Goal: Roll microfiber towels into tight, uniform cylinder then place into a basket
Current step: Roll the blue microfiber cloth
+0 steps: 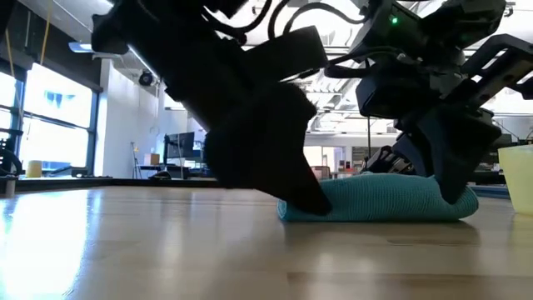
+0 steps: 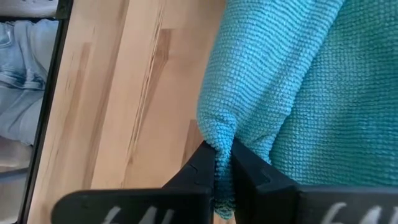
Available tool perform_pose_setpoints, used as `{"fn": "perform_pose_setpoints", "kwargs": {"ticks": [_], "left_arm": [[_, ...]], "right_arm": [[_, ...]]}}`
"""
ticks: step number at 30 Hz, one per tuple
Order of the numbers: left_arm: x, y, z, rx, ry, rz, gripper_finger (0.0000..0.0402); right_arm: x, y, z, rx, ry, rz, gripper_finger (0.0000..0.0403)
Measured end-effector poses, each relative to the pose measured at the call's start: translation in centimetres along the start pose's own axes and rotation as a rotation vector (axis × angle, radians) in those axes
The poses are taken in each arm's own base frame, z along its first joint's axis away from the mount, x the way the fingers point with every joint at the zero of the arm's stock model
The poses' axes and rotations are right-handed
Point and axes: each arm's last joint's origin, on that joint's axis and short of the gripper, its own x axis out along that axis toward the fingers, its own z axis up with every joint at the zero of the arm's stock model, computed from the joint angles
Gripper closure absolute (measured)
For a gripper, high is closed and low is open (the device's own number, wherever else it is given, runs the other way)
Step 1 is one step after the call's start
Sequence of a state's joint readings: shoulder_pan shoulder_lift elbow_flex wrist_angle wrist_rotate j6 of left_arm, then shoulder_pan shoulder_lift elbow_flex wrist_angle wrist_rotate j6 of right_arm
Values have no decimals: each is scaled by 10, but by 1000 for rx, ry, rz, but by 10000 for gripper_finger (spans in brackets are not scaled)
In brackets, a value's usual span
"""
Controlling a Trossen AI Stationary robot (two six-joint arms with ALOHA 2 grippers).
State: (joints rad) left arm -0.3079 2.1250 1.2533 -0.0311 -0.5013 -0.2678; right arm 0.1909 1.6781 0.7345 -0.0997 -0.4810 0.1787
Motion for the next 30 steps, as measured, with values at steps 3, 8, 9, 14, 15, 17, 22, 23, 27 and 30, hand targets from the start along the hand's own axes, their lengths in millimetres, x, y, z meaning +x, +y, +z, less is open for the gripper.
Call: {"fn": "perform_pose_setpoints", "kwargs": {"ticks": [3, 8, 9, 14, 15, 17, 22, 23, 27, 30], "left_arm": [[3, 4, 0, -140, 34, -54, 251], [5, 8, 4, -253, 78, -163, 332], [5, 7, 4, -272, 85, -189, 349], [7, 12, 5, -371, 152, -307, 390], [8, 13, 5, -389, 165, -318, 387], [8, 14, 5, -400, 174, -321, 383], [8, 14, 2, -374, 198, -320, 385], [8, 14, 1, -361, 209, -316, 385], [7, 15, -1, -342, 236, -305, 383], [7, 15, -2, -340, 236, -305, 383]], "right_arm": [[0, 0, 0, -4, 0, 0, 397], [0, 0, 0, -40, 3, -7, 391], [0, 0, 0, -44, 3, -10, 386], [-1, -1, -1, -37, 19, -22, 352], [-1, -1, -2, -42, 23, -31, 345], [-2, -1, -3, -64, 34, -55, 333], [-14, 1, -2, -167, 15, -224, 320], [-17, 4, -1, -202, 6, -270, 320], [-33, 22, -4, -394, 18, -457, 319], [-42, 38, -5, -503, -5, -582, 319]]}}
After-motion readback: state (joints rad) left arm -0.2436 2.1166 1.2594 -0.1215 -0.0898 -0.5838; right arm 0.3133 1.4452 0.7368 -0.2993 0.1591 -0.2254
